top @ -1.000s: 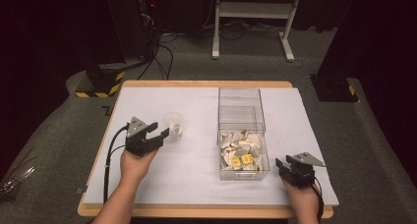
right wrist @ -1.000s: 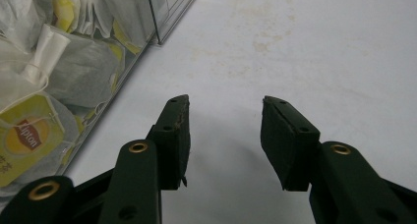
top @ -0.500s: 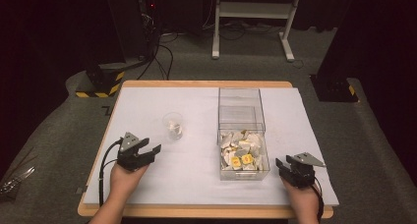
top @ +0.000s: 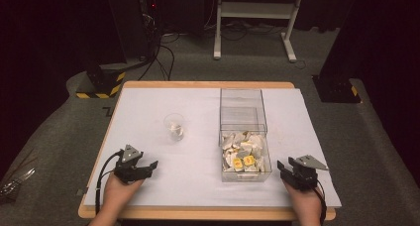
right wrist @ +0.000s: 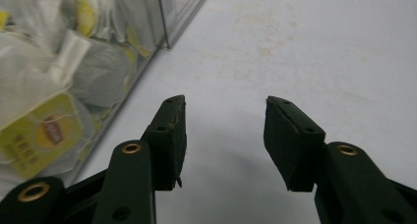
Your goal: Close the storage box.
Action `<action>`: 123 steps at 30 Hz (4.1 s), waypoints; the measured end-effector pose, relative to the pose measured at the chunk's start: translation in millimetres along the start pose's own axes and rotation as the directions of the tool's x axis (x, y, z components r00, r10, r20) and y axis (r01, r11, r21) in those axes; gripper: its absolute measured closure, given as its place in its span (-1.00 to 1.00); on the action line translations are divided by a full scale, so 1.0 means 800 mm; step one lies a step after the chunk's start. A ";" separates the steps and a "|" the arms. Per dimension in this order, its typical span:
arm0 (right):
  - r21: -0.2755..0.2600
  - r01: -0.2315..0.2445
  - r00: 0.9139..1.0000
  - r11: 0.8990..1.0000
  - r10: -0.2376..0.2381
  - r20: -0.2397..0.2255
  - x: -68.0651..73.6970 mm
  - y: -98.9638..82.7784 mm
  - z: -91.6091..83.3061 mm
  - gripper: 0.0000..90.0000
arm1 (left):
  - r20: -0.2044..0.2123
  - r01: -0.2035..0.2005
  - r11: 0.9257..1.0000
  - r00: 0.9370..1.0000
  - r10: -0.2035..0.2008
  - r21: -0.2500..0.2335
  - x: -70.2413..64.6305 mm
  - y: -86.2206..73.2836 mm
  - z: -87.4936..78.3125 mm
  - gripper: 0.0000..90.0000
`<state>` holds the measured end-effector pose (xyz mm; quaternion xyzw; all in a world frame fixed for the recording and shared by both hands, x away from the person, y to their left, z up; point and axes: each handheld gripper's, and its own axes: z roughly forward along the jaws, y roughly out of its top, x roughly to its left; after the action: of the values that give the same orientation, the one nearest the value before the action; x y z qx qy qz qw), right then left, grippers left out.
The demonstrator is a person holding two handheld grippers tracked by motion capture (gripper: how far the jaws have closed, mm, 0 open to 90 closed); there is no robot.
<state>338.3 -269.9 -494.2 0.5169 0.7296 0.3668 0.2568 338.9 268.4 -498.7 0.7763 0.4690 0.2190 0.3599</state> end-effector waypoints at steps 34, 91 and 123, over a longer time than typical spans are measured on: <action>-0.082 0.030 0.994 0.996 -0.039 -0.103 0.048 -0.014 -0.066 -0.42 | -0.016 0.018 0.997 1.000 -0.017 0.070 0.001 0.000 0.017 -0.73; -0.132 0.052 0.992 0.990 -0.066 -0.107 0.080 0.003 -0.039 -0.75 | -0.022 0.010 0.999 1.000 -0.009 0.046 -0.001 -0.006 0.012 -0.68; -0.177 0.031 0.994 0.984 -0.050 -0.101 0.076 0.033 -0.011 -0.72 | -0.026 0.021 0.999 0.999 -0.021 0.032 -0.001 -0.008 0.011 -0.62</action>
<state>326.4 -209.8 -467.8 0.4575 0.7175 0.4507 0.2699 340.7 266.3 -509.7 0.7742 0.4851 0.2175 0.3436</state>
